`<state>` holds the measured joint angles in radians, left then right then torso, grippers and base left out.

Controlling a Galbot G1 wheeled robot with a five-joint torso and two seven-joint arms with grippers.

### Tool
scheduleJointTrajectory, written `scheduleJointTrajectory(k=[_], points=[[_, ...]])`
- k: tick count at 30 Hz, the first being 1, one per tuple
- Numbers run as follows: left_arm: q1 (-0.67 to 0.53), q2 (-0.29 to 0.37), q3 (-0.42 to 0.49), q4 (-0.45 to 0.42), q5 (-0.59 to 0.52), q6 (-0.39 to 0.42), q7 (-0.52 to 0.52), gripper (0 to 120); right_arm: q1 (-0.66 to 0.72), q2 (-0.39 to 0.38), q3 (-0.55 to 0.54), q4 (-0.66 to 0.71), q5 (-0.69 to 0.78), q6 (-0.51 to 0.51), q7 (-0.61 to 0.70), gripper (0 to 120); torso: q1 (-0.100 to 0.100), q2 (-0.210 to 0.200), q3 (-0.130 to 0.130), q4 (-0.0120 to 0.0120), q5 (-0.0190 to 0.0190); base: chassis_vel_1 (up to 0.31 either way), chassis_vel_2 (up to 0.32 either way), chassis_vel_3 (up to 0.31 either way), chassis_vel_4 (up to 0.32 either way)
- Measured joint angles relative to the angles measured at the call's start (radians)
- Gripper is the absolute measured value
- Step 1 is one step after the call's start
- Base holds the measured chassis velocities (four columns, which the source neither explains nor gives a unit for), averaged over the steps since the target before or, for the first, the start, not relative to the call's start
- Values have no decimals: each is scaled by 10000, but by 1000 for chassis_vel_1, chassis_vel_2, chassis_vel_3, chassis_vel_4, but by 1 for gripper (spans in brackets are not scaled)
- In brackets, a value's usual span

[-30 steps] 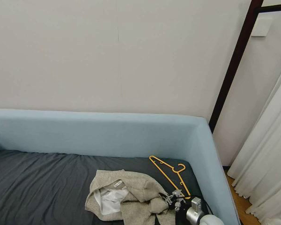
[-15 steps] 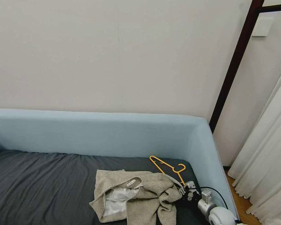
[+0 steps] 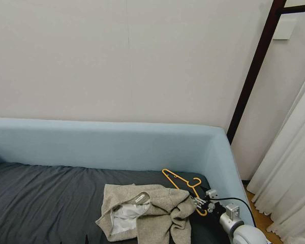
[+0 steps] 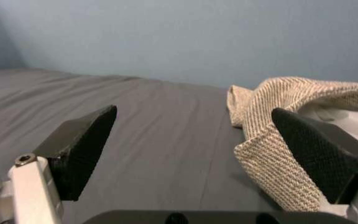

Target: Pick up the clothes from the sofa and hang them on the clothes hanger.

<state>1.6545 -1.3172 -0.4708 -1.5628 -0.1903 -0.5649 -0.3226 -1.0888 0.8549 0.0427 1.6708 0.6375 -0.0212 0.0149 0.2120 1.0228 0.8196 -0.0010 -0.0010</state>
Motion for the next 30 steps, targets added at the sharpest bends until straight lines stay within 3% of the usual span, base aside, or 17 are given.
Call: scheduleJointTrajectory(k=[2,5,10,15,17,25,30], points=[[-441,475,280,188,-502,302,247,99,-249,2,39,335,-24,-82,40,95,0,0,0,-1,0,0,0,0,0],[-934,874,583,388,-899,516,628,99,-440,13,71,526,-51,-134,64,99,0,-1,0,-1,-2,0,0,0,0],[-2135,1836,1342,988,-1491,773,1656,99,-565,104,112,615,-89,-181,110,100,1,-1,1,-5,-1,0,0,0,0],[-2730,2515,1961,1322,-1540,1258,1921,99,-360,177,-39,504,-91,-218,185,100,1,-1,0,-2,0,0,0,0,0],[-2816,2598,2177,1428,-1465,1423,1921,99,-264,223,-127,441,-76,-222,197,100,1,0,1,5,1,0,0,0,0],[-3337,2333,2726,2043,-1188,1760,1715,98,-280,273,-167,427,-74,-220,211,100,0,-1,1,-3,0,0,0,0,0],[-3587,2056,2887,2453,-1168,1883,1525,88,-352,265,-155,479,-78,-198,226,100,1,-1,1,-3,1,0,0,0,0]])
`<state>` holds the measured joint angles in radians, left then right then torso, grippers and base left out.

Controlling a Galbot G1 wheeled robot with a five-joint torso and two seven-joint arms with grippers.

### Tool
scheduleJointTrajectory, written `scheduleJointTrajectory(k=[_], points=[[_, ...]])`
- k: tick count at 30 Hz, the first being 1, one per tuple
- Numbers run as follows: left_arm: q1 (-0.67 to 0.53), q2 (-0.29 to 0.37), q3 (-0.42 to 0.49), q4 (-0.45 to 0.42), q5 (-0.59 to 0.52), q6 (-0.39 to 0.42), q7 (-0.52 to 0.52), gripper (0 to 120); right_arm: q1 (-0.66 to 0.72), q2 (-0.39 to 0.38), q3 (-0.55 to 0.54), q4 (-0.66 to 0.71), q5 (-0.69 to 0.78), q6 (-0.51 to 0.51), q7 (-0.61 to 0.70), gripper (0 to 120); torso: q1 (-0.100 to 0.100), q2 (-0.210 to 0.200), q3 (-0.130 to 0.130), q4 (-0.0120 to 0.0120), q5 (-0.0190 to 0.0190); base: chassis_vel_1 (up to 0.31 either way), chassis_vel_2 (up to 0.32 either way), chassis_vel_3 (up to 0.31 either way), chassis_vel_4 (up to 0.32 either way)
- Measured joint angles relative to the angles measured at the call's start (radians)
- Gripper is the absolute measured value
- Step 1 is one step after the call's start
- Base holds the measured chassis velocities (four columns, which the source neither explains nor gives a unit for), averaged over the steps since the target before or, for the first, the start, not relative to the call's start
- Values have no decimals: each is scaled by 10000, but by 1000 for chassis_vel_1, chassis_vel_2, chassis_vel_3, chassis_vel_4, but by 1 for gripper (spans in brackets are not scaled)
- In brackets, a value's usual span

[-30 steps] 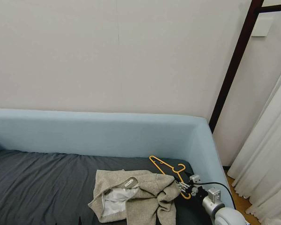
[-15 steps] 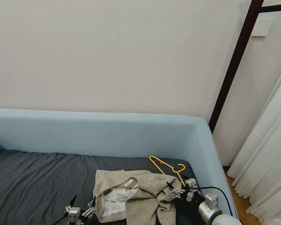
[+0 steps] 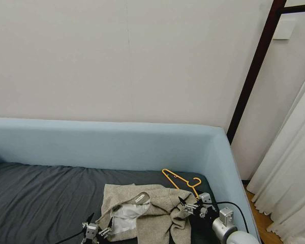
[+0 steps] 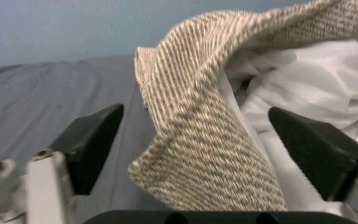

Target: Pick up the clothes from the sofa and hang them on the clothes hanger.

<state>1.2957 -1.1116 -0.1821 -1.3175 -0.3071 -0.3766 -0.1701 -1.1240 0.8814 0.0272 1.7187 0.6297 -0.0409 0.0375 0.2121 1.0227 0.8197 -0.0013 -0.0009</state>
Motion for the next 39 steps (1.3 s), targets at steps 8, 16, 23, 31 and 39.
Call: scheduleJointTrajectory(k=[8,16,23,31,39], points=[[-398,-495,85,617,253,-132,13,57,-239,-5,176,104,-17,35,28,100,0,0,0,-1,2,0,0,0,0],[-251,-620,12,495,351,-320,-26,29,-440,-64,160,431,5,-3,67,100,0,0,0,2,1,0,0,0,0],[87,-402,-177,-556,413,-463,-43,3,-894,54,-386,1107,329,-355,270,100,0,0,-1,1,0,0,0,0,0],[682,375,-634,-2301,300,-435,-38,1,-488,353,-1556,1064,662,-718,550,100,-1,1,-2,1,-2,0,0,0,0],[1495,803,-1133,-3429,211,-353,28,1,1120,1243,-2933,270,2470,-1702,1953,100,0,1,-1,3,-2,0,0,0,0]])
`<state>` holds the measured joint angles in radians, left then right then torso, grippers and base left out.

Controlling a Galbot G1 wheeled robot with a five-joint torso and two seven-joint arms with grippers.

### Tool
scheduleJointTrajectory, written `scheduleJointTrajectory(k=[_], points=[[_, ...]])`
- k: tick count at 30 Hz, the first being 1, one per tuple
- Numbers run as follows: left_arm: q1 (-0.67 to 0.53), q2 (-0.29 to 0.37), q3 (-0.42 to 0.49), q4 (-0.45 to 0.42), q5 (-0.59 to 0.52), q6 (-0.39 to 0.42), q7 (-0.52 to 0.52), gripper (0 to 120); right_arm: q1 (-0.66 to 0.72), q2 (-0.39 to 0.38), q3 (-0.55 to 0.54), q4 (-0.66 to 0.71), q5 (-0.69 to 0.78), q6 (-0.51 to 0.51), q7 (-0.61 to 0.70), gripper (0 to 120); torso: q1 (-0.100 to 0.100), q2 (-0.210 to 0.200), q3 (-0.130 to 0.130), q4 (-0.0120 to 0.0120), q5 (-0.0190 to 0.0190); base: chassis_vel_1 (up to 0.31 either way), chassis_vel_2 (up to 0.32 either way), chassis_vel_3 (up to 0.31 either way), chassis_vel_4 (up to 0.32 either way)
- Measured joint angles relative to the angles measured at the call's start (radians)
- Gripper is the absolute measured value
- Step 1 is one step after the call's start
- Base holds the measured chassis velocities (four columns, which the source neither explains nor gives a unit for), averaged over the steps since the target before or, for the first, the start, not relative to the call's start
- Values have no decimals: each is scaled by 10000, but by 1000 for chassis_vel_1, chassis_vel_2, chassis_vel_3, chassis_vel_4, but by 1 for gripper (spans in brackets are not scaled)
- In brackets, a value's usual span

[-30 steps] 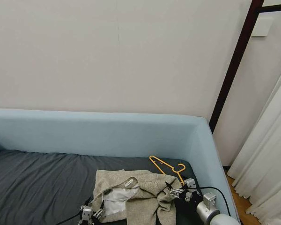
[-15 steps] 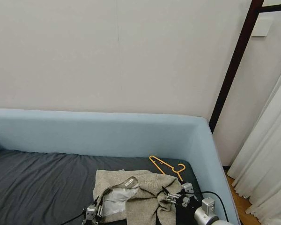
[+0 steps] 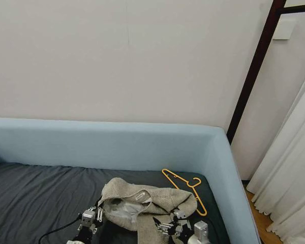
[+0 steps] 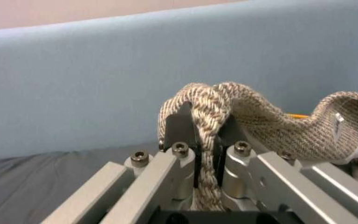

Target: Pick up the clothes from the sofa and hang them on the clothes hanger.

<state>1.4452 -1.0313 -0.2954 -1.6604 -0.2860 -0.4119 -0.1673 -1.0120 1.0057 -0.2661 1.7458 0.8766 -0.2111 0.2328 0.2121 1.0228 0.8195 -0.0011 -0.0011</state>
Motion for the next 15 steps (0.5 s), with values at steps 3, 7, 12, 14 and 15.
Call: scheduleJointTrajectory(k=[3,7,12,14,15], points=[[191,-176,-84,-4,158,-21,3,1,546,401,-391,-302,591,-367,631,100,1,-1,1,1,0,0,0,0,0],[253,-381,-114,94,291,-84,2,1,935,726,-661,-680,732,-494,1162,100,0,-1,1,-1,-1,0,0,0,0],[237,-553,-76,204,390,-113,2,1,1403,1149,-791,-1315,972,-621,1787,100,0,-1,1,-2,1,0,0,0,0],[214,-606,-59,237,408,-123,2,1,1496,1264,-802,-1457,1104,-633,1905,100,0,-1,1,-2,1,0,0,0,0],[203,-633,-51,254,420,-128,2,1,1551,1323,-804,-1536,1205,-649,1977,100,0,-1,0,-2,3,0,0,0,0]])
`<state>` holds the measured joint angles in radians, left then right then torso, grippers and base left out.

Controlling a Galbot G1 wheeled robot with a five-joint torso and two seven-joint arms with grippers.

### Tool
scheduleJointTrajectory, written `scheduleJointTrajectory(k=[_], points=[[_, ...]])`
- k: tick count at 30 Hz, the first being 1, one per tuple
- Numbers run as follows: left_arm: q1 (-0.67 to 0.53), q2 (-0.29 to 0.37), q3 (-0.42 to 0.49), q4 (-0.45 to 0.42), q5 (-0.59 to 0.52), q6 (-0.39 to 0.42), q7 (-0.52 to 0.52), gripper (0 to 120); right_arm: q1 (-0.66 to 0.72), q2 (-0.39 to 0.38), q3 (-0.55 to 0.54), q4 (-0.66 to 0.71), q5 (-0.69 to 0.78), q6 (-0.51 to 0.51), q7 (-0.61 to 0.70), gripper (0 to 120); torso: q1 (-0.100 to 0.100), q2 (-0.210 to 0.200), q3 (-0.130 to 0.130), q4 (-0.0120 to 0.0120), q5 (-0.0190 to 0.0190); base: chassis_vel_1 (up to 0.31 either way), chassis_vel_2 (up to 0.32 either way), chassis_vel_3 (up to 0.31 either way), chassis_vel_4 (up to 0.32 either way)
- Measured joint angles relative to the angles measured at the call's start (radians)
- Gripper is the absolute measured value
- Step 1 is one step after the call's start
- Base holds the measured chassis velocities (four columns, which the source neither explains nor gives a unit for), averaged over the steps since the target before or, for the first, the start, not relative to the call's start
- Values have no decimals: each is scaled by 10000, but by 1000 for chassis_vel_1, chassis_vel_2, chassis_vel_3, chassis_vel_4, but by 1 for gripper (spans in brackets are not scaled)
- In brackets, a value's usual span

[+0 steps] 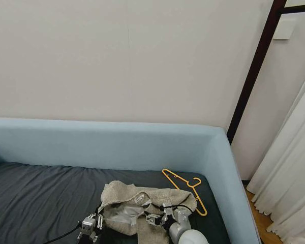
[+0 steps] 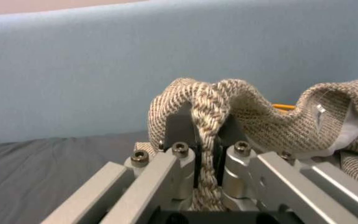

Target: Pick up the clothes from the sofa and hang them on the clothes hanger.

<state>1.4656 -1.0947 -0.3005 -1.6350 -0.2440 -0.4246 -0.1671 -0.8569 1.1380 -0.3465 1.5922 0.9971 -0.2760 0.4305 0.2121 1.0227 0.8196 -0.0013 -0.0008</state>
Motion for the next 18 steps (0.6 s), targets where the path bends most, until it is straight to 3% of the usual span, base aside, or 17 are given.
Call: scheduleJointTrajectory(k=[10,18], points=[[55,-106,3,102,51,-76,3,1,534,595,-239,-740,254,-102,315,96,0,0,0,1,-1,0,0,0,0],[-26,-178,1,143,25,-79,0,1,423,813,-436,-947,-23,-230,612,68,0,0,0,0,0,0,0,0,0]])
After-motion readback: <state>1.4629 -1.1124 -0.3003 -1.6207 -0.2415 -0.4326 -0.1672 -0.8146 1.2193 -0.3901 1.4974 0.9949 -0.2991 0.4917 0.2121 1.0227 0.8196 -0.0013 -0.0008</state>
